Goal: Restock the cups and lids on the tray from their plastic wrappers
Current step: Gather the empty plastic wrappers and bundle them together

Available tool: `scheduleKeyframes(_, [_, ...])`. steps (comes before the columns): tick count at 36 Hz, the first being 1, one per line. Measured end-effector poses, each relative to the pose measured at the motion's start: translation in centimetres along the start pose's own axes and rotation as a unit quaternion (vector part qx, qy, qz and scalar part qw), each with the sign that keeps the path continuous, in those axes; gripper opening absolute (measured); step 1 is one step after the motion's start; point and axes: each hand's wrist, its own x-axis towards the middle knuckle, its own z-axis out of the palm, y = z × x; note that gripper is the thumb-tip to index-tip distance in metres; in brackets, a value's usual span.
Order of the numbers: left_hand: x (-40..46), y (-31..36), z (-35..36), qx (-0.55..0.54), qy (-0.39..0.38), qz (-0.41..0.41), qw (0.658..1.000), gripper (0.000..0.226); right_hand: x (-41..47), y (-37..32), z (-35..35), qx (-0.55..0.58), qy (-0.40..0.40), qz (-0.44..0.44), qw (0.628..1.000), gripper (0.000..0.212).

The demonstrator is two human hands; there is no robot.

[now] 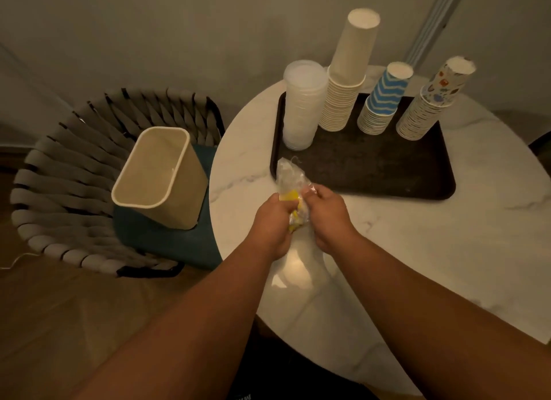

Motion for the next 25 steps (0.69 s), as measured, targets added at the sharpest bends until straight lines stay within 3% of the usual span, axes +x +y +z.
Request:
scheduleKeyframes(2, [-0.2, 0.0, 0.1, 0.086, 0.053, -0.003, 0.995, 0.016, 0.0, -0.4, -0.1, -0.033, 0.015, -0.035, 0.999, 0.020])
scheduleKeyframes(4, [-0.5, 0.2, 0.0, 0.166, 0.104, 0.027, 0.980, 0.031, -0.1, -0.9, -0.3, -0.079, 0.030, -0.072, 0.994, 0.022])
scheduleKeyframes(7, [-1.3, 1.1, -0.7, 0.150, 0.168, 0.169, 0.960, 0.063, -0.2, -1.8, -0.1, -0.144, 0.014, -0.119, 0.982, 0.023])
scheduleKeyframes(9, [-1.3, 2.0, -1.2, 0.158, 0.168, 0.213, 0.949, 0.062, -0.3, -2.3, 0.5, -0.161, -0.016, -0.138, 0.977, 0.023])
scheduleKeyframes(11, [-0.9, 3.3, -1.8, 0.146, 0.149, 0.180, 0.961, 0.046, -0.2, -2.7, 1.7, -0.139, -0.046, -0.151, 0.978, 0.022])
scheduleKeyframes(14, [0.5, 5.5, -3.8, 0.038, 0.126, 0.103, 0.986, 0.019, 0.5, -3.4, 3.9, -0.080, -0.078, -0.141, 0.984, 0.022])
scheduleKeyframes(17, [3.0, 7.1, -6.3, -0.006, 0.095, 0.074, 0.993, 0.007, 1.6, -4.0, 6.6, -0.051, -0.094, -0.125, 0.986, 0.019])
scheduleKeyframes(20, [5.7, 8.8, -9.0, -0.004, 0.098, 0.081, 0.992, 0.021, 3.4, -4.4, 10.1, -0.054, -0.079, -0.119, 0.988, 0.017])
scheduleKeyframes(25, [9.2, 11.7, -14.4, 0.102, 0.080, 0.108, 0.986, 0.029, 6.7, -4.6, 18.0, -0.026, -0.019, -0.062, 0.998, 0.018])
